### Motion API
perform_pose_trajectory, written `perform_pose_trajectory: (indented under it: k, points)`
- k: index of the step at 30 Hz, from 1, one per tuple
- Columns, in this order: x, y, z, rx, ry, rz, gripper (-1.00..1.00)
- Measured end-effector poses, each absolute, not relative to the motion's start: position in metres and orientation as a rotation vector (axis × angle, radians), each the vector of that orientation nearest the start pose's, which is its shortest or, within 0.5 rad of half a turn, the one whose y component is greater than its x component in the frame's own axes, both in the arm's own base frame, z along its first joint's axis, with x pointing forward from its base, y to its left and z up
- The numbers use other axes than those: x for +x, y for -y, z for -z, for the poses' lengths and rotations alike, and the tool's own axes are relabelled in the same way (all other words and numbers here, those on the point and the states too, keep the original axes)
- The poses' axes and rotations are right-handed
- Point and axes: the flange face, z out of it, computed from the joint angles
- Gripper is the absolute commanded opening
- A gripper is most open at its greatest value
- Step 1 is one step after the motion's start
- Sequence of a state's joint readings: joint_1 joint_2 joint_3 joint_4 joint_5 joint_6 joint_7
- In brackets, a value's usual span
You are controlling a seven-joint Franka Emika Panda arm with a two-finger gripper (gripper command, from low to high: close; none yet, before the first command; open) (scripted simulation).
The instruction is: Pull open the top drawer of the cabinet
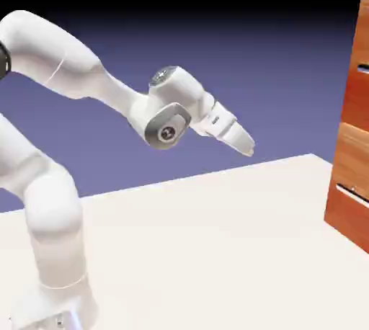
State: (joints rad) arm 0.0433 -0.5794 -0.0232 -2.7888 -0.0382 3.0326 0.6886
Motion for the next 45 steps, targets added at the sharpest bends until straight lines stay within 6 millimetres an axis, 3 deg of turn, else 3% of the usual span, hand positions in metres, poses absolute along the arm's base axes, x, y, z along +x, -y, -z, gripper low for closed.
perform_pose_trajectory:
  k: [10,19,30,41,42,45]
  points:
    - [0.395,-0.045,-0.580,-2.651,0.167,1.508,0.00]
    - [0.384,-0.048,-0.665,-2.544,1.011,1.883,0.00]
    - [0.380,-0.018,-0.740,-2.231,1.965,2.260,0.00]
    - [0.406,0.035,-0.773,-1.798,2.920,2.384,0.00]
    - [0.410,0.040,-0.774,0.859,-1.477,-1.164,0.00]
    - [0.425,0.055,-0.774,0.724,-1.487,-1.042,0.00]
